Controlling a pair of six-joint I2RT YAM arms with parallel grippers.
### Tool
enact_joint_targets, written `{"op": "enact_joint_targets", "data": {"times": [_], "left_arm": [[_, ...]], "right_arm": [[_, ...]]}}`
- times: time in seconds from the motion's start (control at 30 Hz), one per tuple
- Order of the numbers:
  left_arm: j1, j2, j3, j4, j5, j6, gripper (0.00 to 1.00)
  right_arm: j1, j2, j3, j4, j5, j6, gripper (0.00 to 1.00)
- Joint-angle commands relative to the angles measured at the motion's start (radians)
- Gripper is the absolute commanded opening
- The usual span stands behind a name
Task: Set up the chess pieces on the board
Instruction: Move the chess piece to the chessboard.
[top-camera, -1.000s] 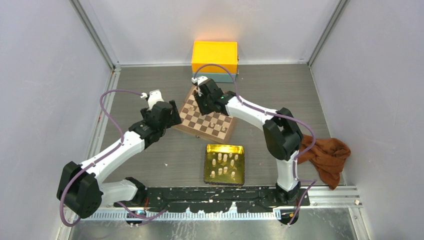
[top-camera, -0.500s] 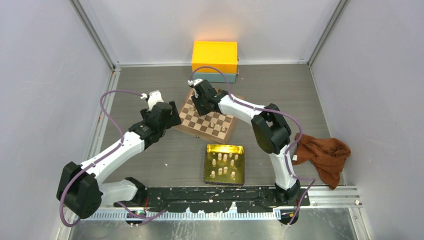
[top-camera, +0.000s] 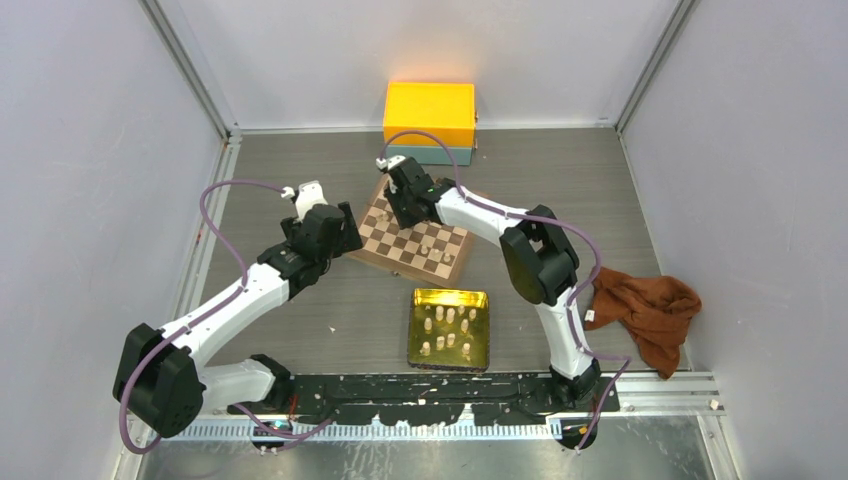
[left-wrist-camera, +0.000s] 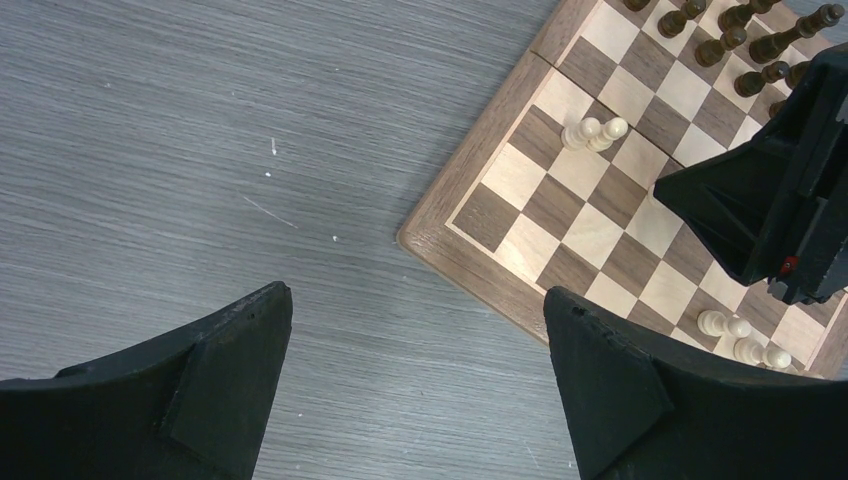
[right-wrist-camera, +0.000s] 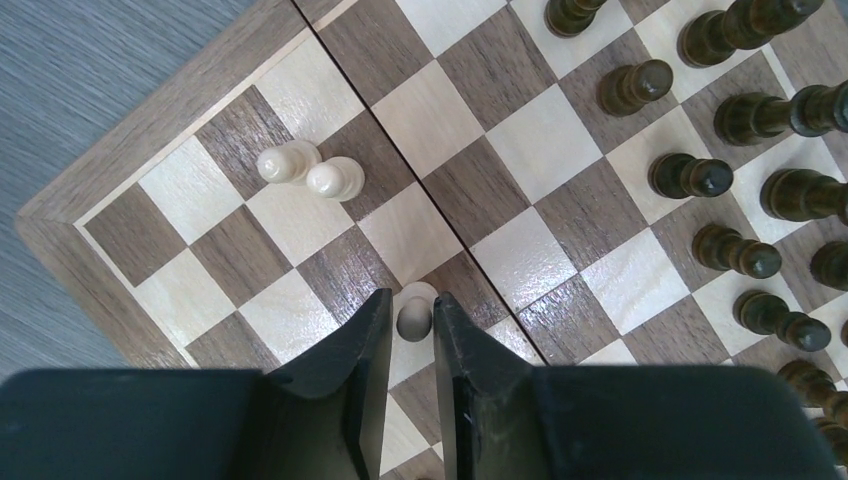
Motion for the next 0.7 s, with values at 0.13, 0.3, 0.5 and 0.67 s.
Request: {"op": "enact_joint_targets", "data": {"times": [0.13,0.3,0.5,0.67], "left_arm": [[0.004,-0.006,-0.001,0.044,-0.012,0.008,0.97],[0.004,-0.004,0.002,0.044,-0.010,0.008,0.97],[0.004,-0.003,0.005,0.041,-0.007,0.005,0.97],[0.005,-0.006,0.005,0.040,-0.003,0.002,0.97]], "right_arm": [[-0.005,-0.009,0.034,0.003,-0.008,-0.005,0.18],[-0.005,-0.039,0.013,0.007,-0.004,-0.008,0.05],[-0.005,-0.096,-0.035,-0.001,-0.003,-0.006,0.04],[0.000,-0.144,-0.086,-0.003,-0.003,-0.003,0.04]]}}
